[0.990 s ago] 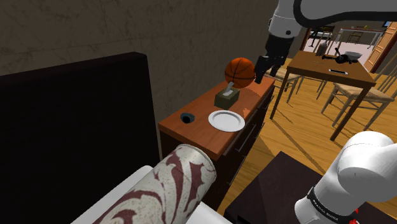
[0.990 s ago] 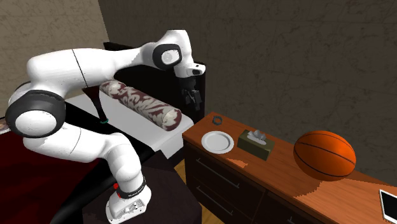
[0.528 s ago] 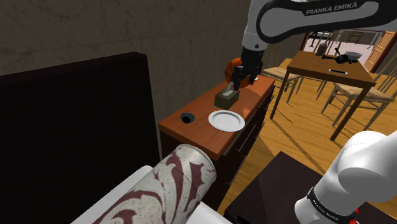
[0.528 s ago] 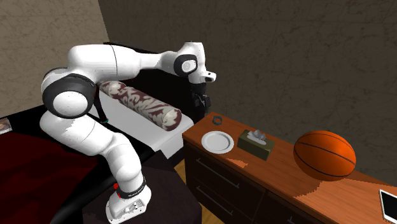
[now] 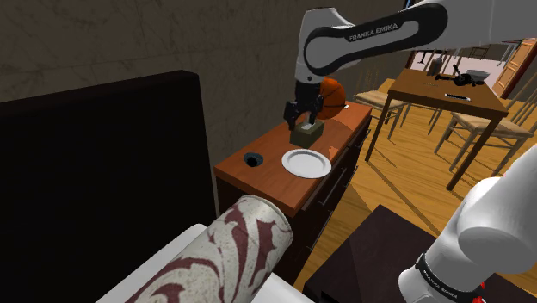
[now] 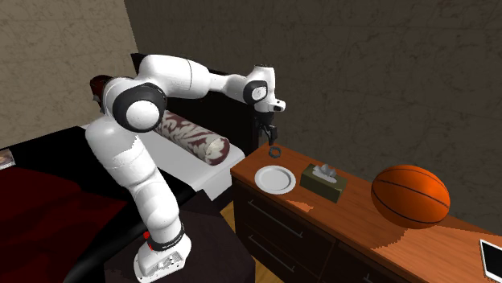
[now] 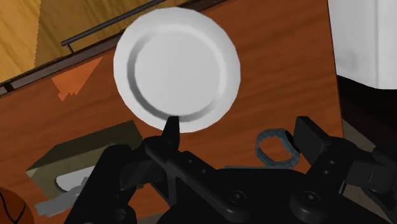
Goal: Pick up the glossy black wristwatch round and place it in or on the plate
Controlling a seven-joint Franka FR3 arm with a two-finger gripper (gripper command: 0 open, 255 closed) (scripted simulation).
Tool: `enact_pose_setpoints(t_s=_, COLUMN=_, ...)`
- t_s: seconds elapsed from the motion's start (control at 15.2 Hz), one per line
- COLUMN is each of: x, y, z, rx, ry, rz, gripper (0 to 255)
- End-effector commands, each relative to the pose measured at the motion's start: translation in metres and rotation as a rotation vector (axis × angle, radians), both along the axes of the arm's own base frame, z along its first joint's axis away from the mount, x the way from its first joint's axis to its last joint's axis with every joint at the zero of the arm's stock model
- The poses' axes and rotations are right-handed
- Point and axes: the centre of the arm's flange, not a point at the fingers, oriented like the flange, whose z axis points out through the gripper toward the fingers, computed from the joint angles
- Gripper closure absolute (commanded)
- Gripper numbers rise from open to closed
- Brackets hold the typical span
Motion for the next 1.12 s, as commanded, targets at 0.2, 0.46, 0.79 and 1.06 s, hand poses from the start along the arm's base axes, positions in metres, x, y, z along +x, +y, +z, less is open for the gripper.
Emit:
enact_pose_setpoints(t_s=0.2, x=0.055, y=0.014, z=-0.041, rx=0.025, ry=0.029, rz=-0.008, gripper=0)
enact_pose_setpoints(t_s=0.46, x=0.097, y=0.024, z=-0.074, rx=0.044, ry=0.052, rz=-0.014, gripper=0)
enact_pose_setpoints(t_s=0.79, x=0.149, y=0.038, z=-0.116, rx=0.069, ry=0.080, rz=-0.022, gripper=0)
enact_pose_setpoints(t_s=1.06, x=0.162, y=0.042, z=-0.138, rx=0.075, ry=0.087, rz=-0.024, gripper=0)
